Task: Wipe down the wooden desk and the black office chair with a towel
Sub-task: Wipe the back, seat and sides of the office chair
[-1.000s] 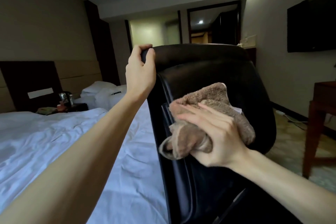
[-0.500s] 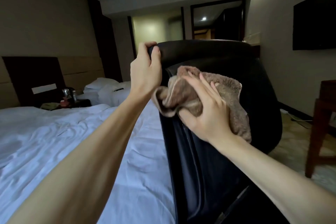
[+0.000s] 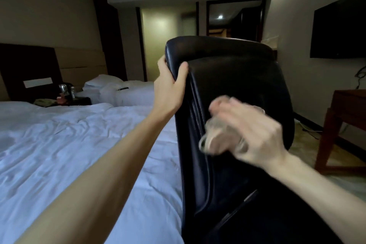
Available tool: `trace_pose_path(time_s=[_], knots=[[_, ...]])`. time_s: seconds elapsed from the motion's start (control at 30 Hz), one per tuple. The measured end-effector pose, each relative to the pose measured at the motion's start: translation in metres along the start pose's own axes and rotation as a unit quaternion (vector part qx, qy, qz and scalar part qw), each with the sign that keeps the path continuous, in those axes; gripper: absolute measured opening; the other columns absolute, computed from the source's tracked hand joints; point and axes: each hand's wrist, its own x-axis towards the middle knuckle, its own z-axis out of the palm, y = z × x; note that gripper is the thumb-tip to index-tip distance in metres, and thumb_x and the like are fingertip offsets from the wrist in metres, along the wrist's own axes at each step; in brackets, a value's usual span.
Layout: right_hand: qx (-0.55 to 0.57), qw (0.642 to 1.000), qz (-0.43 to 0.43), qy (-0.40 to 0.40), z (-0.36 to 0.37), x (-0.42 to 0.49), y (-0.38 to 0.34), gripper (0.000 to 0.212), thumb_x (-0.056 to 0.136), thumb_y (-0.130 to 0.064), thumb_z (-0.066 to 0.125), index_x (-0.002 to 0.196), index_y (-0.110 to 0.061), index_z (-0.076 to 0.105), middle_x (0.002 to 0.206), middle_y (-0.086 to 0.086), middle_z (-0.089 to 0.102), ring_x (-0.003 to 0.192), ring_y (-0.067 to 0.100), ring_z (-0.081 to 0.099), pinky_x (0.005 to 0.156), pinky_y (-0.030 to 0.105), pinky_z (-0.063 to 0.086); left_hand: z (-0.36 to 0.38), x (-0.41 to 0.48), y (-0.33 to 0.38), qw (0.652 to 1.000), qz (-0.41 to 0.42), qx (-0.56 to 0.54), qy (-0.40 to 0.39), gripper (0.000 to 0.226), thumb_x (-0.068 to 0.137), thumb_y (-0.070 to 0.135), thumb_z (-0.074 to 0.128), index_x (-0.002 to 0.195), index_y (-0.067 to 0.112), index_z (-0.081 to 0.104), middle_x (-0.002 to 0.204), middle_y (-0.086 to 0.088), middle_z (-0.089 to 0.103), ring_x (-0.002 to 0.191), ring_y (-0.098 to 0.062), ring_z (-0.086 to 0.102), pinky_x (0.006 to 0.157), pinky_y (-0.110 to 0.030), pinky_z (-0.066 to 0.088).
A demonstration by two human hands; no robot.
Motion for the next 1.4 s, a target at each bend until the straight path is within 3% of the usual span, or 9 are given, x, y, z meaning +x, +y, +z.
trace_pose_path(time_s=[0.13, 0.33, 0.53, 0.8, 0.93, 1.1, 1.23, 1.3, 1.4], knots=[[-0.026, 0.986, 0.143, 0.078, -0.006, 0.058, 0.028, 0.059, 0.09, -0.033, 0.064, 0.145, -0.013, 0.057, 0.151, 0.005, 0.056, 0.139, 0.023, 0.053, 0.114, 0.048, 0.044, 0.013, -0.032, -0.009, 0.999, -0.012, -0.028, 0.022, 0.043, 0.108, 0.043, 0.043, 0.145, 0.023, 0.038, 0.113, 0.034, 0.064, 0.104, 0.01, 0.061, 0.082, -0.009, 0.043], [0.064, 0.938, 0.336, -0.059, 0.05, 0.07, -0.007, 0.078, 0.084, -0.04, 0.062, 0.157, -0.023, 0.04, 0.164, -0.001, 0.038, 0.156, 0.029, 0.023, 0.122, 0.067, 0.016, 0.019, -0.033, -0.015, 0.996, 0.0, -0.039, 0.078, 0.033, 0.11, 0.039, 0.042, 0.133, 0.017, 0.048, 0.098, 0.023, 0.064, 0.09, 0.012, 0.061, 0.073, -0.006, 0.042], [0.059, 0.945, 0.306, 0.098, 0.065, -0.029, -0.065, 0.056, 0.093, -0.037, 0.057, 0.141, -0.009, 0.06, 0.147, 0.004, 0.059, 0.147, 0.028, 0.044, 0.119, 0.06, 0.031, 0.022, -0.032, -0.02, 0.994, -0.001, -0.045, 0.1, 0.023, 0.109, 0.033, 0.044, 0.126, 0.019, 0.05, 0.092, 0.037, 0.063, 0.088, 0.015, 0.06, 0.072, -0.005, 0.041], [0.099, 0.941, 0.321, 0.026, 0.045, -0.149, -0.123, 0.048, 0.097, -0.034, 0.066, 0.136, -0.007, 0.062, 0.146, 0.008, 0.059, 0.143, 0.03, 0.05, 0.108, 0.062, 0.046, 0.025, -0.059, -0.013, 0.992, -0.01, -0.049, 0.113, 0.024, 0.107, 0.037, 0.049, 0.125, 0.022, 0.052, 0.098, 0.042, 0.062, 0.095, 0.013, 0.062, 0.08, -0.004, 0.043], [0.149, 0.899, 0.397, 0.111, 0.007, -0.112, -0.082, 0.056, 0.08, -0.022, 0.072, 0.135, -0.023, 0.062, 0.124, 0.0, 0.073, 0.11, 0.02, 0.073, 0.085, 0.05, 0.061, 0.028, -0.084, -0.021, 0.994, -0.033, -0.044, 0.093, 0.021, 0.108, 0.043, 0.042, 0.107, 0.027, 0.056, 0.083, 0.032, 0.062, 0.079, 0.009, 0.059, 0.073, -0.006, 0.042], [0.147, 0.894, 0.372, 0.203, -0.022, -0.011, -0.008, 0.066, 0.081, -0.026, 0.081, 0.141, -0.022, 0.054, 0.131, 0.0, 0.069, 0.121, 0.015, 0.067, 0.102, 0.045, 0.054, 0.028, -0.091, -0.019, 0.993, -0.044, -0.024, 0.103, 0.023, 0.109, 0.042, 0.036, 0.095, 0.034, 0.051, 0.078, 0.03, 0.058, 0.074, 0.008, 0.055, 0.071, -0.008, 0.042], [0.057, 0.933, 0.356, -0.022, 0.002, 0.037, 0.035, 0.103, 0.076, -0.072, 0.072, 0.161, -0.031, 0.029, 0.168, 0.0, 0.028, 0.159, 0.025, 0.015, 0.125, 0.062, -0.001, 0.027, -0.091, -0.021, 0.994, -0.033, -0.029, 0.102, 0.024, 0.11, 0.038, 0.036, 0.098, 0.024, 0.052, 0.078, 0.033, 0.057, 0.075, 0.01, 0.054, 0.072, -0.008, 0.041], [0.082, 0.888, 0.423, -0.159, 0.025, 0.03, 0.035, 0.109, 0.075, -0.081, 0.065, 0.163, -0.043, 0.012, 0.173, 0.002, 0.007, 0.16, 0.027, -0.004, 0.125, 0.062, -0.003, 0.027, -0.091, -0.021, 0.993, -0.032, -0.028, 0.107, 0.023, 0.111, 0.035, 0.037, 0.096, 0.026, 0.051, 0.078, 0.035, 0.057, 0.075, 0.011, 0.054, 0.072, -0.007, 0.04], [0.16, 0.862, 0.471, -0.094, 0.052, -0.002, 0.013, 0.094, 0.084, -0.07, 0.064, 0.158, -0.053, 0.009, 0.173, -0.001, 0.007, 0.16, 0.025, 0.0, 0.128, 0.051, 0.008, 0.027, -0.09, -0.024, 0.993, -0.03, -0.035, 0.113, 0.023, 0.111, 0.034, 0.037, 0.093, 0.026, 0.049, 0.076, 0.033, 0.055, 0.072, 0.009, 0.051, 0.071, -0.008, 0.039]])
